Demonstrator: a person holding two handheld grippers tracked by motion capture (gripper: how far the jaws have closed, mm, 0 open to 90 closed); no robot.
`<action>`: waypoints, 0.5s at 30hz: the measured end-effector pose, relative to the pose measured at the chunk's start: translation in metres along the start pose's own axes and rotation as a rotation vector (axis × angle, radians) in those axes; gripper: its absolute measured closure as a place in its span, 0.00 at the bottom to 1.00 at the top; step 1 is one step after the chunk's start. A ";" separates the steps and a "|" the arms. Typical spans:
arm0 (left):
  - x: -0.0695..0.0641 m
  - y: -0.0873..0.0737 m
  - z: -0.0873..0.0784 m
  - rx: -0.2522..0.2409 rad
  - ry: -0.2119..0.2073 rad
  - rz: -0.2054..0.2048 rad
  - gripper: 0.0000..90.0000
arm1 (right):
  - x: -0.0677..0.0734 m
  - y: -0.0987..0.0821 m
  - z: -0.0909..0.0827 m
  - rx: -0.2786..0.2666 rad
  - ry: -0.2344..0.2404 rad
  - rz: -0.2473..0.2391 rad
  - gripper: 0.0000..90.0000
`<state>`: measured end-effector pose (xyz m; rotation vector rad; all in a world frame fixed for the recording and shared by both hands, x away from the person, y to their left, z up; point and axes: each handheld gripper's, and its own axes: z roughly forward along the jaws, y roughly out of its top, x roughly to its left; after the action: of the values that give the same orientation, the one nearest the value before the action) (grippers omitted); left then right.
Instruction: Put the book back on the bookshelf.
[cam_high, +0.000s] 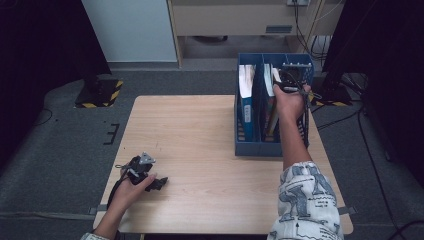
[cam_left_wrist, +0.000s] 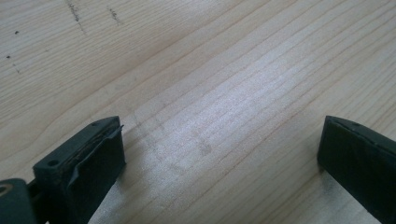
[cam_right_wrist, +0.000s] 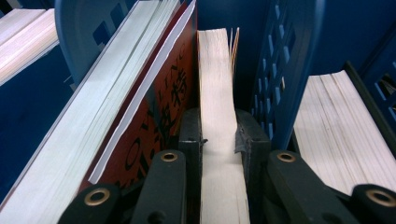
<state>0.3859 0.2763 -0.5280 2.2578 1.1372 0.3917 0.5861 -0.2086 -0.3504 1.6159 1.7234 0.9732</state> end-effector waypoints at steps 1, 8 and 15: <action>0.000 0.000 0.000 0.000 0.000 0.000 0.00 | 0.000 0.000 0.000 0.001 0.000 -0.003 0.84; 0.000 0.000 0.000 0.000 0.001 -0.001 0.00 | 0.002 -0.001 -0.001 0.002 0.018 0.000 0.82; 0.000 0.000 0.000 0.000 0.001 -0.001 0.00 | -0.002 -0.002 -0.004 0.001 0.050 0.038 0.77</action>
<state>0.3859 0.2760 -0.5280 2.2573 1.1385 0.3925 0.5814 -0.2110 -0.3498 1.6437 1.7322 1.0388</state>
